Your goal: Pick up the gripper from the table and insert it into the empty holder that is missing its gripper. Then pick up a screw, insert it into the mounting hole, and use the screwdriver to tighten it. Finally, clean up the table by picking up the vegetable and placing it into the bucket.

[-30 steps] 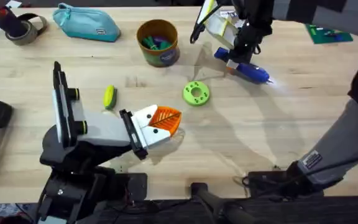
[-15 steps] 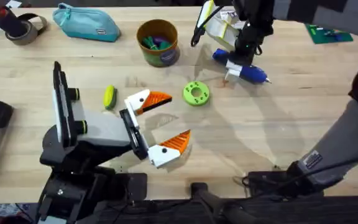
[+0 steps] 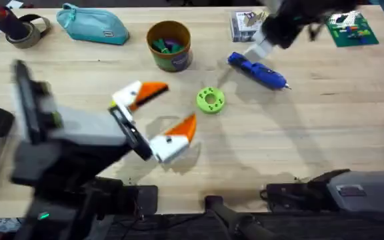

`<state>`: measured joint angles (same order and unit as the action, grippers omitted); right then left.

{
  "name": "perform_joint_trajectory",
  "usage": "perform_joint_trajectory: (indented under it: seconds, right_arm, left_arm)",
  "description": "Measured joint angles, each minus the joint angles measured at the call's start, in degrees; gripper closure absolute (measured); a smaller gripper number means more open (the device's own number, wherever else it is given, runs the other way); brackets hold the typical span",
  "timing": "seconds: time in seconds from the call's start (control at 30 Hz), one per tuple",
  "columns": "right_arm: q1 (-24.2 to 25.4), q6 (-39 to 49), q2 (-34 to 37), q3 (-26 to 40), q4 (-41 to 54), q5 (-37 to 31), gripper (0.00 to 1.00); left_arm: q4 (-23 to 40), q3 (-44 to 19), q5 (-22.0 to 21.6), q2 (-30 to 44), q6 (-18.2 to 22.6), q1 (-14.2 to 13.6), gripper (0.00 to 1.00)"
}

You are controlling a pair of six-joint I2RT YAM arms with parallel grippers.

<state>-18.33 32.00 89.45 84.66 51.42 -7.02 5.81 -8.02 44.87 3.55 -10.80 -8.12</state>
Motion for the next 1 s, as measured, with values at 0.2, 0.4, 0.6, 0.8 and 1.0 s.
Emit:
perform_joint_trajectory:
  seconds: [0.2, 0.4, 0.6, 0.8, 1.0]
  right_arm:
    - [-0.74, -12.12, -10.67, 0.04, 6.19, 0.02, 0.006]
    - [-0.78, -19.93, -13.66, 0.04, 8.88, 0.04, 0.006]
    - [-0.78, -22.8, -13.68, 0.04, 10.62, 0.04, 0.005]
    - [-0.78, -23.47, -13.68, 0.02, 12.65, 0.04, 0.005]
    - [-0.78, -23.58, -13.68, 0.02, 12.96, 0.01, 0.005]
  left_arm:
    - [16.03, -19.45, -9.35, 13.66, 4.41, 4.1, 0.014]
    - [29.53, -36.71, -14.84, 31.06, 9.11, 7.77, 0.015]
    - [42.95, -48.25, -21.66, 45.74, 11.92, 11.03, 0.014]
    - [50.99, -50.78, -31.06, 54.95, 12.62, 15.31, 0.015]
    - [50.13, -47.04, -34.77, 64.67, 12.98, 23.47, 0.015]
